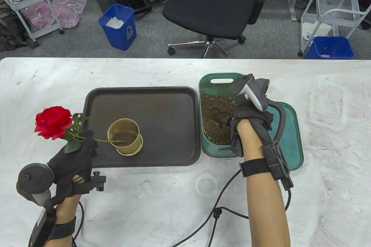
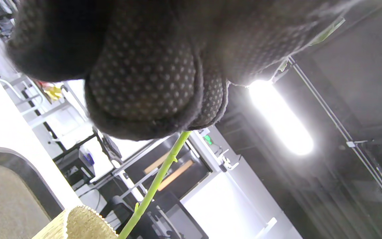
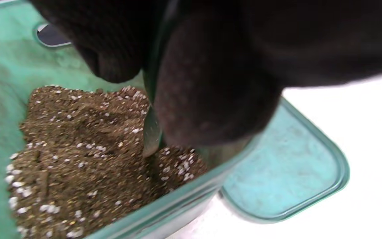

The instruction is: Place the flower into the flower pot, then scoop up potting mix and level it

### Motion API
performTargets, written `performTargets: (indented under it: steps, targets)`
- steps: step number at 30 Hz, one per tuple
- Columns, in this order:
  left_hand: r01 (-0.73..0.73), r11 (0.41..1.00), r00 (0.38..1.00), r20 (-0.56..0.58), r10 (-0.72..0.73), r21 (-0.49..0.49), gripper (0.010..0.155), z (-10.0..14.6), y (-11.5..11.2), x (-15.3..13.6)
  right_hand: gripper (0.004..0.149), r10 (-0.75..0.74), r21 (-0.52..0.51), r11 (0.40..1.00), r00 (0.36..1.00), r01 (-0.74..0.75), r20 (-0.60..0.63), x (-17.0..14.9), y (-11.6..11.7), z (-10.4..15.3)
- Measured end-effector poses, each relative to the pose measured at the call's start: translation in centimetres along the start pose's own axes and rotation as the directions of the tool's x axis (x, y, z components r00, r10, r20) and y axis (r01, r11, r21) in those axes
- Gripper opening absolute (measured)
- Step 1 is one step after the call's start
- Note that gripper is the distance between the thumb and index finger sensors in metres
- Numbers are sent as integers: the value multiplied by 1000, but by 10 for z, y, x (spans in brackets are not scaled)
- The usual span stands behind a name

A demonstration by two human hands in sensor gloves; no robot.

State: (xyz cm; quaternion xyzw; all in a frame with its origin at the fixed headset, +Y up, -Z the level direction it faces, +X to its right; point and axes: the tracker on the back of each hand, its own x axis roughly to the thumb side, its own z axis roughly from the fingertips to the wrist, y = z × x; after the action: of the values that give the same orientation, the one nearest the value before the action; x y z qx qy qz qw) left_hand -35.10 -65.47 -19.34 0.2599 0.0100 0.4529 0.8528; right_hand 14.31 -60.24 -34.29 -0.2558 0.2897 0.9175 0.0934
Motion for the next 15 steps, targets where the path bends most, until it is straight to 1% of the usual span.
performTargets:
  steps: [4,7,8,11,15]
  targets:
    - [-2,1000,1000,-4,2,2,42,0,0,0,52,-50,47,998,998,48,27,1,5,-11]
    - [-4,1000,1000,-9,4,4,42,0,0,0,52,-192,149,973,977,178,88,1,11,-19]
    - [-5,1000,1000,-10,5,4,42,0,0,0,52,-233,166,962,968,215,93,2,14,-21]
    - [-8,1000,1000,-11,8,4,42,0,0,0,52,-229,163,963,970,213,85,4,18,-27]
    - [-6,1000,1000,-8,6,2,42,0,0,1,53,-294,182,944,952,275,86,7,23,-34]
